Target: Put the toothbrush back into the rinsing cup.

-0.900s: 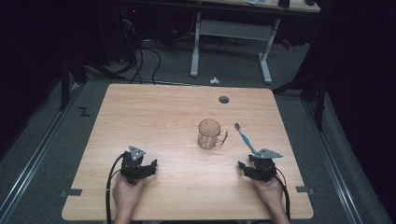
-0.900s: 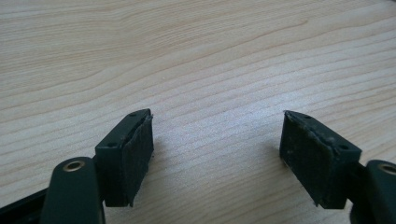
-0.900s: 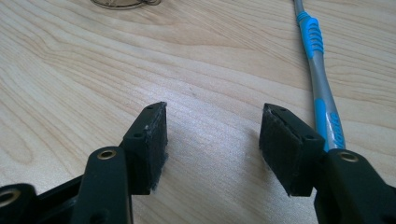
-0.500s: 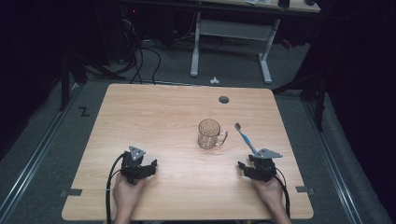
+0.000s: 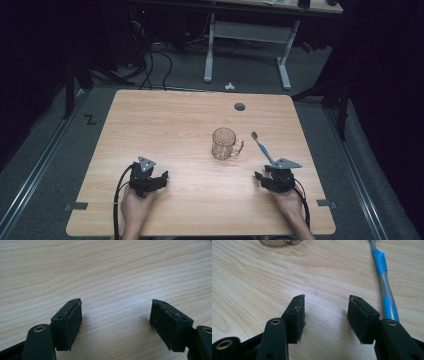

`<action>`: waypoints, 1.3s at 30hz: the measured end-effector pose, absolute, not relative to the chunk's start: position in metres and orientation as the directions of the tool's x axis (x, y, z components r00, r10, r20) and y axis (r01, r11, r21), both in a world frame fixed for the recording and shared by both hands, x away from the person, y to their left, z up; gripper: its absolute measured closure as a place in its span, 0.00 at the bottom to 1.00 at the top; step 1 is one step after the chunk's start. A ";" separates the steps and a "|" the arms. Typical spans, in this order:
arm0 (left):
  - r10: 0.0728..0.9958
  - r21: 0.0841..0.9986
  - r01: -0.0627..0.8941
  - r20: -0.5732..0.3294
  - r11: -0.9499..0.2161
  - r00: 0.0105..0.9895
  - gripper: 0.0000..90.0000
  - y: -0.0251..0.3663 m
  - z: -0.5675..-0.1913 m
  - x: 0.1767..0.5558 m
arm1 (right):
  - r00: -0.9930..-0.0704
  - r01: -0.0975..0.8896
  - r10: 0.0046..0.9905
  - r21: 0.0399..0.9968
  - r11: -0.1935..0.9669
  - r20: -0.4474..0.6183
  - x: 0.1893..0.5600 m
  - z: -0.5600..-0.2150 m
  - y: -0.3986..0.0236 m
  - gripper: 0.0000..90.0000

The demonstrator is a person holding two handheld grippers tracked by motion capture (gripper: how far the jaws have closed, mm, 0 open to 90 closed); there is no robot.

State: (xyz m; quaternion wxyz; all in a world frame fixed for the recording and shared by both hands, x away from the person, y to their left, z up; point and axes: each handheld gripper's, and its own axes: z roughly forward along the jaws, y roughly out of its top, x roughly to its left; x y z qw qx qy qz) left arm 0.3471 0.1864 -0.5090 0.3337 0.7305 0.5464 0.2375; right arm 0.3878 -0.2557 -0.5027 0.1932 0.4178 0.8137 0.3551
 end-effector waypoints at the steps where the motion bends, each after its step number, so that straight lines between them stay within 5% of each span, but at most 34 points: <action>1: 0.957 0.747 0.640 -0.018 -0.180 0.290 0.29 0.186 -0.509 0.347 | -0.581 0.542 0.814 0.737 0.404 -0.020 0.389 -0.502 -0.255 0.56; 39: 0.957 0.747 0.640 -0.017 -0.181 0.290 0.29 0.186 -0.509 0.347 | -0.539 0.555 0.841 0.771 0.313 0.046 0.366 -0.491 -0.293 0.64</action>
